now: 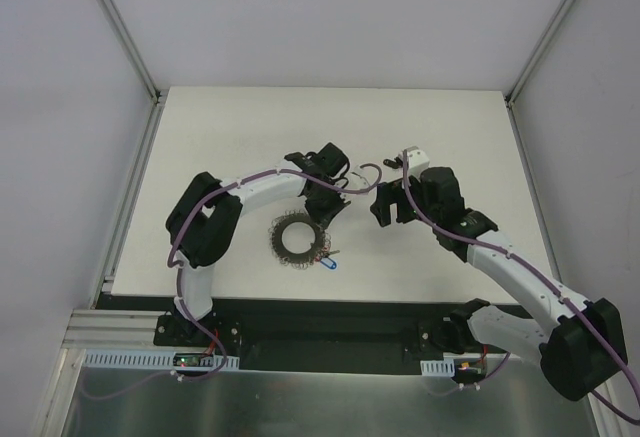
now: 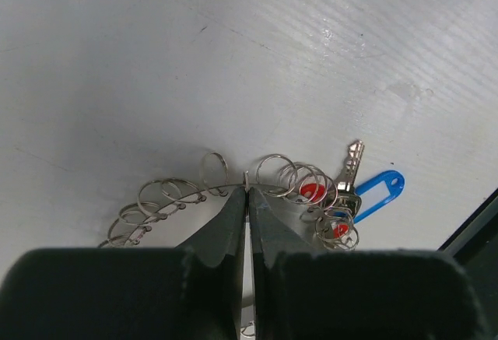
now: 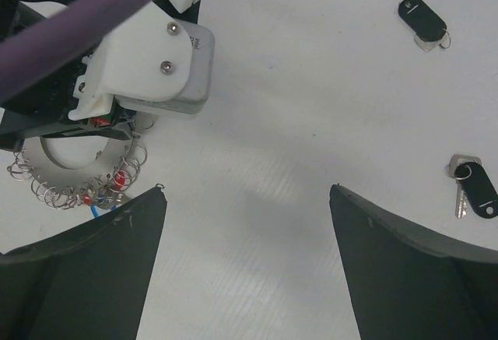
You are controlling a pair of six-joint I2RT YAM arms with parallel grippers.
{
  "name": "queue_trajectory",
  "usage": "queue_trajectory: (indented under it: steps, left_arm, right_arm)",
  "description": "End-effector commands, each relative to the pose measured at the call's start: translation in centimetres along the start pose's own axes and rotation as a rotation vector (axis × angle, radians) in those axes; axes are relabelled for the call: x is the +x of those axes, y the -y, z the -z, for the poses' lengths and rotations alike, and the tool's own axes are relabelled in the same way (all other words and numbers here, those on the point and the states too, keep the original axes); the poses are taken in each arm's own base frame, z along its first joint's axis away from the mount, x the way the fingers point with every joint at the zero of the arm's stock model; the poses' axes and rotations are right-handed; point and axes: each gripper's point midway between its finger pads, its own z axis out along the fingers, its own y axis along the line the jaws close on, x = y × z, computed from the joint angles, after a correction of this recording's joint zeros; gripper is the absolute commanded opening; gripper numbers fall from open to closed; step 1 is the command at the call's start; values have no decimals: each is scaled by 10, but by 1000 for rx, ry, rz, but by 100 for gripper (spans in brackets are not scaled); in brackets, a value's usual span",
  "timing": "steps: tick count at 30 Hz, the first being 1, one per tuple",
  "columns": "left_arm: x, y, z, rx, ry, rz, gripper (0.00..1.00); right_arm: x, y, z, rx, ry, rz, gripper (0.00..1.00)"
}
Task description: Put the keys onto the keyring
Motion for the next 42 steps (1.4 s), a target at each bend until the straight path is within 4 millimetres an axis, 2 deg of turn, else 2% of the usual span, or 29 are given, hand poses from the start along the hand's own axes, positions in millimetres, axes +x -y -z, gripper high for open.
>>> queue_trajectory:
  steps: [1, 3, 8, 12, 16, 17, 19, 21, 22, 23, 25, 28, 30, 33, 34, 36, 38, 39, 41, 42]
  left_arm:
    - [-9, -2, 0, -39, -6, -1, 0]
    - [-6, -2, -4, -43, -17, 6, 0]
    - [-9, -3, -2, -62, -7, 28, 11]
    - [-21, -1, 10, -78, 48, 39, 19]
    - [-32, -1, 31, -118, 133, 50, 27]
    - [-29, -1, 31, -132, 136, 67, 28]
    - [-36, -3, 42, -161, 197, 74, 28]
    - [-27, -2, 41, -170, 208, 102, 28]
    - [-33, -2, 47, -176, 260, 100, 28]
    - [-23, 0, 42, -167, 253, 121, 28]
    - [-25, 4, 44, -151, 291, 135, 28]
    - [-10, 7, 41, -123, 298, 194, 28]
    - [-10, 4, 46, -117, 340, 229, 29]
    - [-5, 1, 56, -118, 405, 292, 33]
    - [2, 1, 59, -126, 415, 306, 33]
    - [4, -3, 66, -140, 458, 345, 36]
    - [14, -8, 76, -165, 501, 398, 41]
    - [14, -11, 80, -177, 530, 411, 43]
    - [27, -16, 90, -206, 574, 459, 47]
    - [30, -16, 93, -210, 588, 469, 49]
  right_arm:
    - [0, 1, 2, -4, 18, 10, 89]
    - [2, -2, 1, -19, 13, 13, 89]
    - [1, -7, -1, -53, 3, 30, 89]
    - [1, -11, -1, -74, -1, 44, 89]
    - [0, -13, -2, -92, -4, 49, 89]
    - [0, -14, -2, -95, -4, 51, 89]
    - [-1, -14, -1, -94, -1, 52, 89]
    - [1, -14, 0, -98, -6, 54, 89]
    - [1, -15, 0, -101, -6, 55, 88]
    - [2, -17, 0, -113, -10, 56, 88]
    - [4, -20, 0, -136, -16, 61, 88]
    - [9, -30, -3, -196, -40, 60, 87]
    - [12, -41, -6, -260, -62, 60, 85]
    - [17, -57, -13, -361, -97, 54, 80]
    - [24, -60, -20, -384, -131, 46, 79]
    - [23, -72, -26, -445, -144, 49, 75]
    - [32, -77, -37, -475, -186, 41, 71]
    - [25, -83, -41, -495, -164, 53, 70]
    - [35, -87, -54, -517, -206, 44, 67]
    - [34, -91, -58, -531, -205, 49, 64]
